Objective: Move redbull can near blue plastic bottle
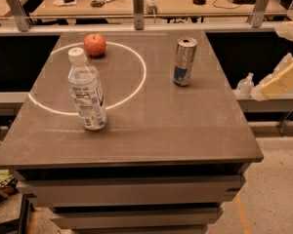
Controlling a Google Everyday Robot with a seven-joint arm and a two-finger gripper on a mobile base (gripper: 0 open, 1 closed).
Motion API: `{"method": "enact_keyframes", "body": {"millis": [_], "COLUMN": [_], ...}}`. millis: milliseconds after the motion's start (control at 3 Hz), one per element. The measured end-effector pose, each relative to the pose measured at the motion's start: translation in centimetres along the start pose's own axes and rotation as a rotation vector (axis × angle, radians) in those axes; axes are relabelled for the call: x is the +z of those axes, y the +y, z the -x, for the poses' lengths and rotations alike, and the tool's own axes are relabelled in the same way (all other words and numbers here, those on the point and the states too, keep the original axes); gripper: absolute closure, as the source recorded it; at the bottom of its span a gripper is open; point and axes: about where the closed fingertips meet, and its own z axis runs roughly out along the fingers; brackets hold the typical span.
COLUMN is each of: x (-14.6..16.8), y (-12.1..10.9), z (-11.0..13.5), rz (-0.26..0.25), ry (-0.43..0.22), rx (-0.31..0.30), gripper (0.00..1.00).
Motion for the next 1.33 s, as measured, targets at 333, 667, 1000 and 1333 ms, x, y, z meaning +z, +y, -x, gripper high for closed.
{"method": "enact_keyframes", "body": {"millis": [333,667,1000,1333], "x": [2.0,5.1,8.0,8.3], "y": [0.0,0.9,1.2,1.1], "z": [0.6,0.3,-0.8,-0.8], "rz": [0.028,0.078,0.093,0.089], "ry": [-0.152,-0.227,-0.24,-0.24], "rx": [0.088,0.2,0.303,0.312], "gripper": [0.0,0.0,0.0,0.0]}}
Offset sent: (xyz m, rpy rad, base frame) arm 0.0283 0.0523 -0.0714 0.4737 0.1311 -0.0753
